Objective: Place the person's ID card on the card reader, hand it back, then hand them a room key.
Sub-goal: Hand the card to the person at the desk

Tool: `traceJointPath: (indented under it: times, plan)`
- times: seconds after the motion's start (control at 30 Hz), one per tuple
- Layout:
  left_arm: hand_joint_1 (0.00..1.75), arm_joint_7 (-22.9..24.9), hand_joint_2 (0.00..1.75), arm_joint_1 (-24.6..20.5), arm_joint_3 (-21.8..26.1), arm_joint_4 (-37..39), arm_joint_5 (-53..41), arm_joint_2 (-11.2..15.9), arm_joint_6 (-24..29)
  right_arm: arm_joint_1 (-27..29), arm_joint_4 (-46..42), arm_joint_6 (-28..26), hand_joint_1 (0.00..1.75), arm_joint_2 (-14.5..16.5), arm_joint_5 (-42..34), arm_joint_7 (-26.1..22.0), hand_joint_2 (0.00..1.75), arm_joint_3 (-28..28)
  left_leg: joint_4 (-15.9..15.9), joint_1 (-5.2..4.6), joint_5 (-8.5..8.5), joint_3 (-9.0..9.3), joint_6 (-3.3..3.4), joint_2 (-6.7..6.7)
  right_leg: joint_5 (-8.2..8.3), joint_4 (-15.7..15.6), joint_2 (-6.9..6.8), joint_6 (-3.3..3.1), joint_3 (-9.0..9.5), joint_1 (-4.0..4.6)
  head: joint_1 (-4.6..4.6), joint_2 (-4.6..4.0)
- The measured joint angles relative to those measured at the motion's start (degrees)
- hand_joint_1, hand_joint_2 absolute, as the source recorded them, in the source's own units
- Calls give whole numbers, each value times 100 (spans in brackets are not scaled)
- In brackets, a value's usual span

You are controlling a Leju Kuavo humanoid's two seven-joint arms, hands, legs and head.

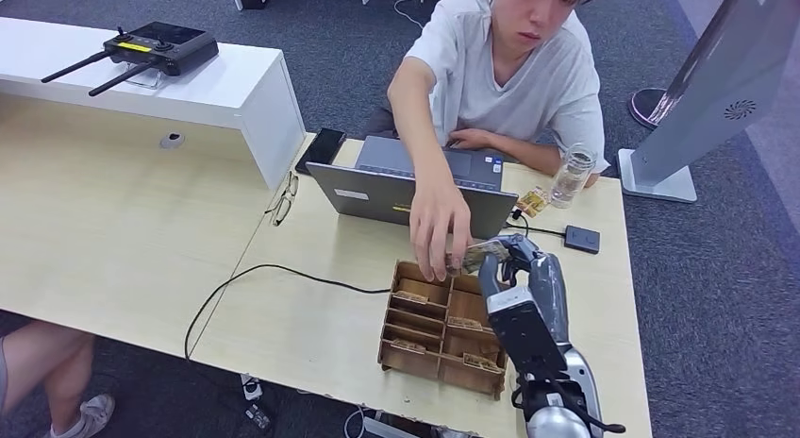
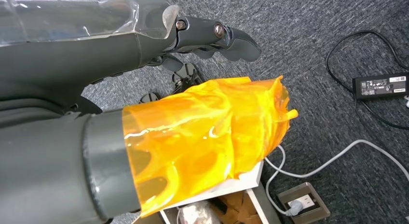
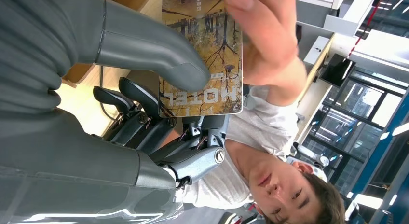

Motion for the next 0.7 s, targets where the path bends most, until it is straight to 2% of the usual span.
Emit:
traceJointPath:
  times: [0.23, 0.27, 0.33, 0.37, 0.4, 0.47, 0.63, 0.7]
  plan:
    - [0, -13, 0, 0, 0, 4, 10, 3, 9, -2, 40, 38, 175, 17, 1, 2, 175, 8, 0, 0, 0, 0, 0, 0, 0, 0, 0, 0, 0, 0, 0, 0]
    - [0, -14, 0, 0, 0, 4, 11, 3, 9, -3, 43, 50, 162, 17, 1, 4, 175, 9, 0, 0, 0, 0, 0, 0, 0, 0, 0, 0, 0, 0, 0, 0]
    - [0, -15, 0, 0, 0, 5, 12, 3, 9, -3, 46, 65, 75, 17, 6, 8, 175, 14, 0, 0, 0, 0, 0, 0, 0, 0, 0, 0, 0, 0, 1, 0]
    - [0, -16, 0, 0, 0, 5, 12, 3, 9, -3, 47, 71, 31, 17, 19, 15, 131, 17, 0, 0, 0, 0, 0, 0, 0, 0, 0, 0, 0, 0, 1, 0]
    - [0, -18, 0, 0, 0, 5, 13, 3, 10, -3, 48, 77, 0, 17, 45, 32, 87, 22, 0, 0, 0, 0, 0, 0, 0, 0, 0, 0, 0, 0, 1, 0]
    - [0, -21, 0, 0, 0, 5, 14, 4, 11, -3, 48, 86, 0, 16, 128, 82, 0, 35, 0, 0, 0, 0, 0, 0, 0, 0, 0, 0, 0, 0, 0, 0]
    - [0, -30, 0, 0, 0, 5, 21, 5, 11, -1, 45, 99, 0, 15, 258, 113, 0, 84, 0, 0, 0, 0, 0, 0, 0, 0, 0, 0, 0, 0, 0, 0]
    - [0, -33, 0, 1, 0, 5, 26, 5, 11, 0, 40, 100, 0, 12, 290, 102, 87, 125, 0, 0, 0, 0, 0, 0, 0, 0, 0, 0, -1, 0, -1, 0]
